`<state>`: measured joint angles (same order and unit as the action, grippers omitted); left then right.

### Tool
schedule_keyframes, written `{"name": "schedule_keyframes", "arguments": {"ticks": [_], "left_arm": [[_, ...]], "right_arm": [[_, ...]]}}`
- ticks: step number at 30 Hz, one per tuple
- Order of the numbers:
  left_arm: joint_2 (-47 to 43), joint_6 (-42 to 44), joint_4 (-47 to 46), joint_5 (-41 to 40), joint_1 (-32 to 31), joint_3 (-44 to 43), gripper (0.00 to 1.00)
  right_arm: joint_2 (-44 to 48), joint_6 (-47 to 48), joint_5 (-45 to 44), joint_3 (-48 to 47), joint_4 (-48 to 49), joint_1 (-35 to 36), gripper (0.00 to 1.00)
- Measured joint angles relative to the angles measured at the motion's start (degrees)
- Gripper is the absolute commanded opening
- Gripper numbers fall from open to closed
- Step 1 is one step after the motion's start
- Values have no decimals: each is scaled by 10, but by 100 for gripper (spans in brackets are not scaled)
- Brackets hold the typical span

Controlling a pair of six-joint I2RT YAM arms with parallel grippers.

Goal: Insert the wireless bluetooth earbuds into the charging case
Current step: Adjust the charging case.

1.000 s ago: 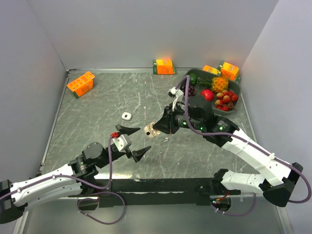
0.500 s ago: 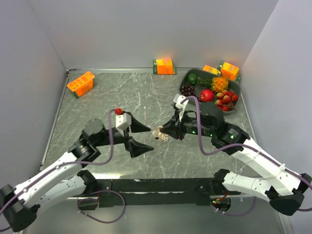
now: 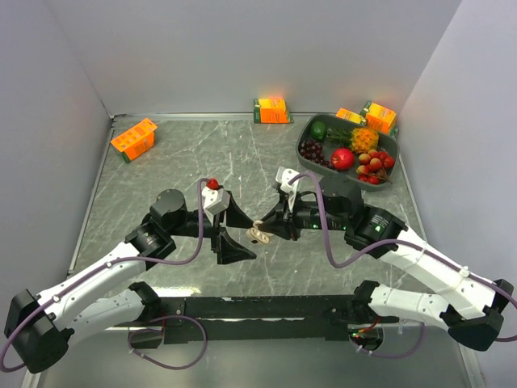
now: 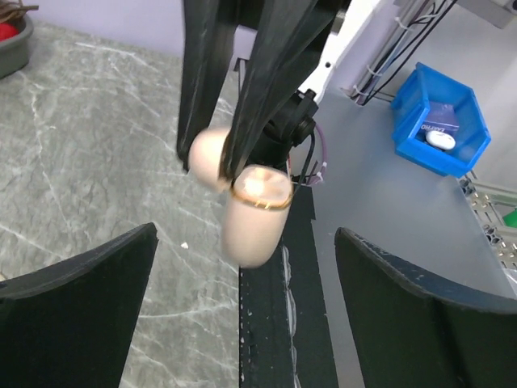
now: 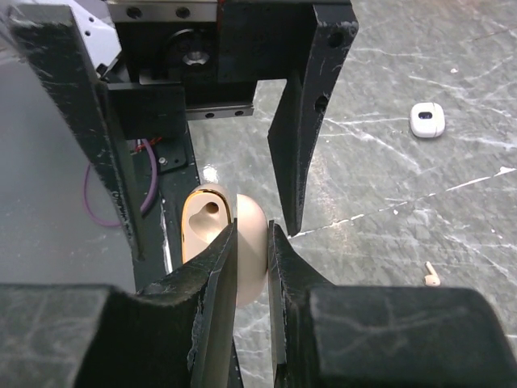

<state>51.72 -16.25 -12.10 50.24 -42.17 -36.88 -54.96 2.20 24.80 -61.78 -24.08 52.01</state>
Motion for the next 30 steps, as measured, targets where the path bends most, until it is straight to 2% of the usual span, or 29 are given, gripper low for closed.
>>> {"name": "schedule_keyframes", "arguments": {"ticks": [9, 17, 30], "left_arm": [[10, 0, -9, 11, 0, -12, 78], [10, 5, -6, 12, 1, -12, 70], [15, 9, -1, 12, 1, -12, 44]], "right_arm": [[-24, 0, -4, 0, 1, 3, 0], [-27, -2, -14, 0, 9, 3, 0], [-32, -8, -14, 0, 9, 13, 0]]}}
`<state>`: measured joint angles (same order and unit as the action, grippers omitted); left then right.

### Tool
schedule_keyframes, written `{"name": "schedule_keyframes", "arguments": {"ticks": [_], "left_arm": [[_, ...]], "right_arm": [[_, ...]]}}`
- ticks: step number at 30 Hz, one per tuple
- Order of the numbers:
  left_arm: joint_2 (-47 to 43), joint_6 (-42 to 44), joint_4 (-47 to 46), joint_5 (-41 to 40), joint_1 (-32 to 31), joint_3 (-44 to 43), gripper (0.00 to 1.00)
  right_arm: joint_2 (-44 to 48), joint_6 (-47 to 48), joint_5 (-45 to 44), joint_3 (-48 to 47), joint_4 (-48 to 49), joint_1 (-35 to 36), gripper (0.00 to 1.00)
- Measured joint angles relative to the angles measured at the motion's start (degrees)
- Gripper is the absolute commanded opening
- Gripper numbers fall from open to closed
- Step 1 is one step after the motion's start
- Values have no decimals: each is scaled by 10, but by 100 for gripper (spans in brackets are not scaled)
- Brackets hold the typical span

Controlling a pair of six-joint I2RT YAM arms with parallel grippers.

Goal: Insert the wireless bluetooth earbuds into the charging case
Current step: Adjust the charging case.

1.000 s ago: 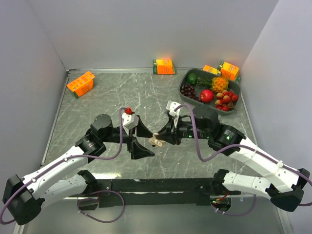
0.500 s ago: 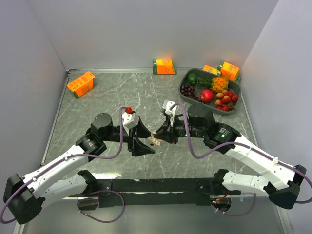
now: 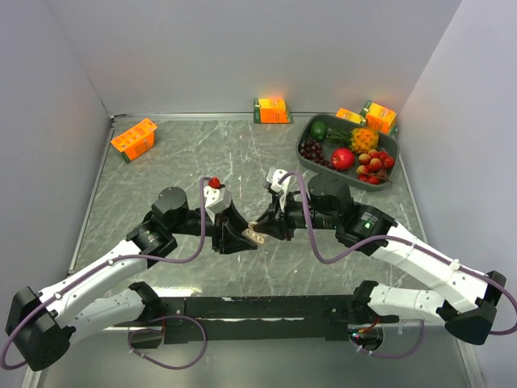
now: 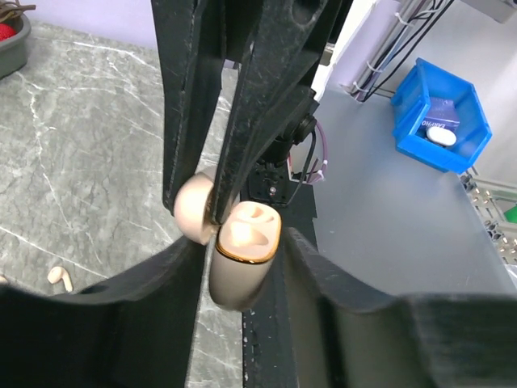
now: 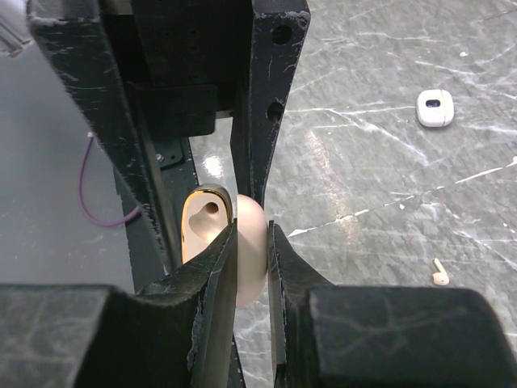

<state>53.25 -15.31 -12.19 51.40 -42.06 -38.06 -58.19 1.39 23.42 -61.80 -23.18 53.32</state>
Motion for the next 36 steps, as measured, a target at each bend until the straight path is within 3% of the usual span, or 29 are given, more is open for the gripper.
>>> {"name": "schedule_keyframes", "arguments": {"ticks": [4, 9, 12, 14, 18, 21, 23, 30, 34, 36], "left_arm": [[1, 0, -2, 0, 0, 0, 43], [0, 0, -10, 4, 0, 3, 17], [-11, 2, -33, 4, 0, 20, 3], [-28, 7, -54, 2, -1, 39, 1], [-62, 21, -83, -10, -4, 66, 1], [-82, 32, -87, -23, -1, 85, 1], [-91, 41, -94, -34, -1, 98, 1], [-136, 63, -113, -89, -1, 140, 1], [-171, 61, -120, -127, -1, 156, 1], [-195, 56, -121, -143, -1, 166, 1]], "right_arm": [[-1, 0, -1, 0, 0, 4, 0], [-1, 0, -4, 0, 0, 5, 0], [-1, 0, -3, 0, 0, 7, 5], [-1, -1, -2, 0, 1, 10, 23], [-2, -10, 5, -1, 10, 18, 48], [1, -27, -3, -9, 9, 15, 76], [3, -40, -10, -14, 10, 14, 99], [56, -103, -81, -13, 23, 5, 100], [61, -150, -118, 12, 24, -46, 99], [42, -175, -125, 30, 19, -85, 94]]}}
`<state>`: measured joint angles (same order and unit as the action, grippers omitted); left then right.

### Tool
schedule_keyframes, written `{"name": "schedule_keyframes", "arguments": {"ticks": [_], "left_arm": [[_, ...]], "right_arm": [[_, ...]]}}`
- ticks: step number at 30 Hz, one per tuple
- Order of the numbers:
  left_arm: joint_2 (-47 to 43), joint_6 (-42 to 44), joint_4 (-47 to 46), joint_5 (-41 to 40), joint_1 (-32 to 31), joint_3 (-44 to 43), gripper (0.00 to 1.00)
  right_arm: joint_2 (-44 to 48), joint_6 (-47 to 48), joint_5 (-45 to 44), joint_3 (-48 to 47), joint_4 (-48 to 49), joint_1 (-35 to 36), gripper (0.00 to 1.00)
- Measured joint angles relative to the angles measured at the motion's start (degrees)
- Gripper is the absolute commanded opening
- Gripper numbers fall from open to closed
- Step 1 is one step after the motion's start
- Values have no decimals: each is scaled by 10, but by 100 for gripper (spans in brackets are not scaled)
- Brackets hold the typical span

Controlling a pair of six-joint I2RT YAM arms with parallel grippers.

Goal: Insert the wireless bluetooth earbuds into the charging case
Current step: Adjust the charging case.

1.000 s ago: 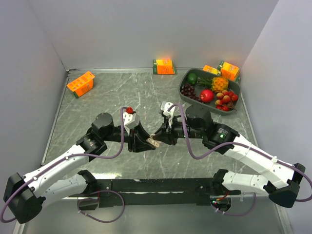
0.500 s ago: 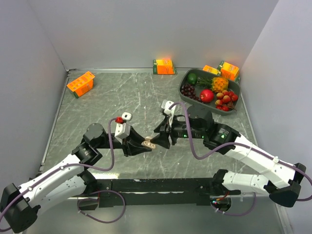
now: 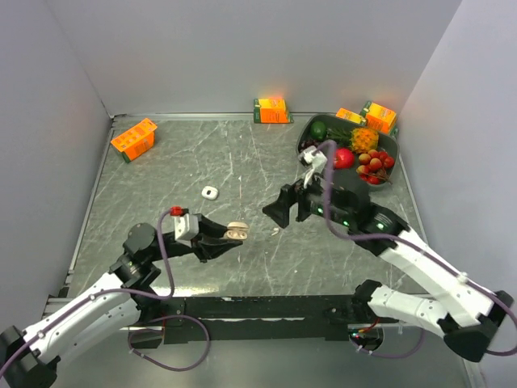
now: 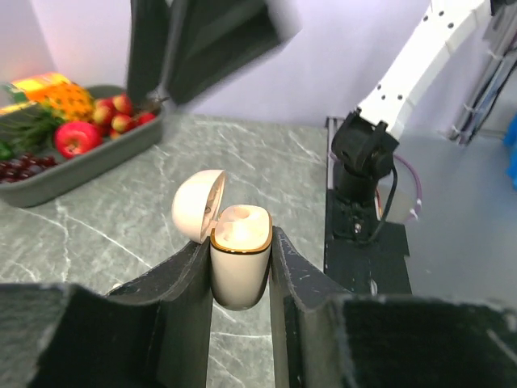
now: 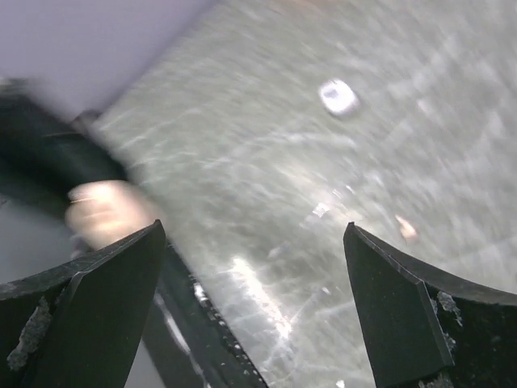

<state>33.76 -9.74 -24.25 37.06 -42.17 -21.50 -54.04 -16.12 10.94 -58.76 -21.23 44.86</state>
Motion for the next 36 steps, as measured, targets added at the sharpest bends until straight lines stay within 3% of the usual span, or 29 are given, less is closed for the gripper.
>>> {"name": "schedule_keyframes", "arguments": {"ticks": [4, 6, 9, 15, 22, 36], "left_arm": [[-63, -19, -1, -25, 0, 32, 1], [-83, -27, 1, -31, 0, 40, 1], [-85, -35, 1, -38, 0, 40, 1], [-43, -35, 20, -33, -1, 26, 1], [-33, -35, 31, -17, -1, 14, 1], [-40, -35, 40, 10, -1, 9, 1]], "right_arm": [[-55, -38, 12, 65, 0, -62, 90], [-58, -50, 30, 105, 2, -68, 99], [-24, -55, 54, 132, 11, -48, 100], [26, -35, 75, 62, 64, 19, 99], [-3, -1, 60, -3, 63, 82, 99], [-89, 34, 44, -56, -6, 99, 99]]}}
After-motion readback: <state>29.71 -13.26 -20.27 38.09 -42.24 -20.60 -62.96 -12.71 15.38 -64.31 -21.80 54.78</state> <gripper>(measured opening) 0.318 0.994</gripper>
